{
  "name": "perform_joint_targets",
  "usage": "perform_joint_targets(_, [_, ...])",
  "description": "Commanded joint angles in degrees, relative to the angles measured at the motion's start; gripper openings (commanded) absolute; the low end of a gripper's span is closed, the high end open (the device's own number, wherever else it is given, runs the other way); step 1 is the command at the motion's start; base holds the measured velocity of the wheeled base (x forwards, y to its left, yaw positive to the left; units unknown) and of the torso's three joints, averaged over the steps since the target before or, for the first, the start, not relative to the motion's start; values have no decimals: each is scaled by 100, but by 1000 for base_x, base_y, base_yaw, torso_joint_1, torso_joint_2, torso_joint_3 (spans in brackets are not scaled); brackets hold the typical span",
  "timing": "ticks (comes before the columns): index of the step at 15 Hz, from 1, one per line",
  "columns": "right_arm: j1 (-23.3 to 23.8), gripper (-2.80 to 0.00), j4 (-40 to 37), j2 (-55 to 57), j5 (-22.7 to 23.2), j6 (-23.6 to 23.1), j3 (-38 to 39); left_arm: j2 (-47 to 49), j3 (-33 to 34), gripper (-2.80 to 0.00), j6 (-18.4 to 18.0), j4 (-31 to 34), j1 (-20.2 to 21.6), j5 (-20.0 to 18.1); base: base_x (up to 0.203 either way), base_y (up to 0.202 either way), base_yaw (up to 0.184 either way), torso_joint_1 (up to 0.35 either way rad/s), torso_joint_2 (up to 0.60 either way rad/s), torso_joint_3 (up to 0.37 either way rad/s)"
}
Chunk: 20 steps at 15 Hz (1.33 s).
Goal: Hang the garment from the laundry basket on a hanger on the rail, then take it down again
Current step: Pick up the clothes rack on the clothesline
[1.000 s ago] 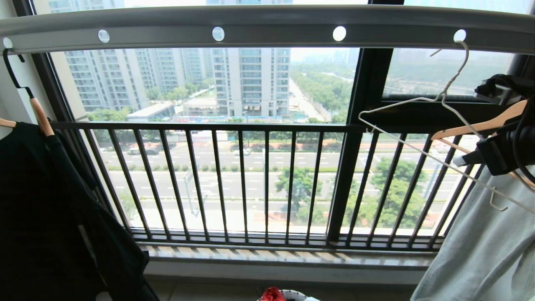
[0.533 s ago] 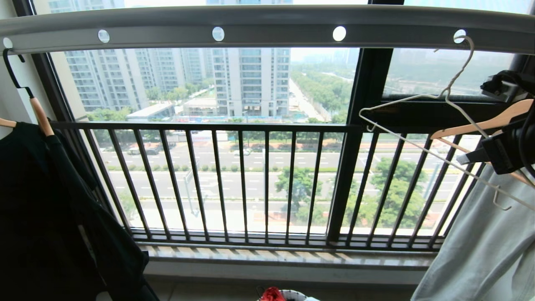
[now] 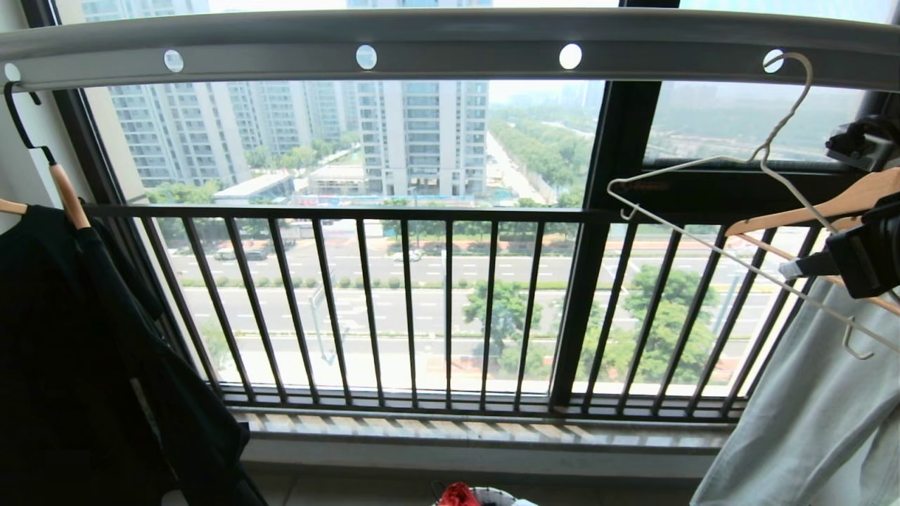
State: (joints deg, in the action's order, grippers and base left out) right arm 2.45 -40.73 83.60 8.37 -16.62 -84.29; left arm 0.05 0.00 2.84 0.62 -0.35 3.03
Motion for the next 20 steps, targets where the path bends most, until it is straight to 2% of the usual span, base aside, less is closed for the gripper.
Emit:
perform_joint_targets(1, [1,-280,-23,-108,6,-8,71,4,-9,-280,6,-1,0,4,0,0,0,0,0,0])
perform_joint_targets(20, [10,-280,-32,-915,6,-17,430,4,0,-280,6,-1,0,4,0,0,0,0,0,0])
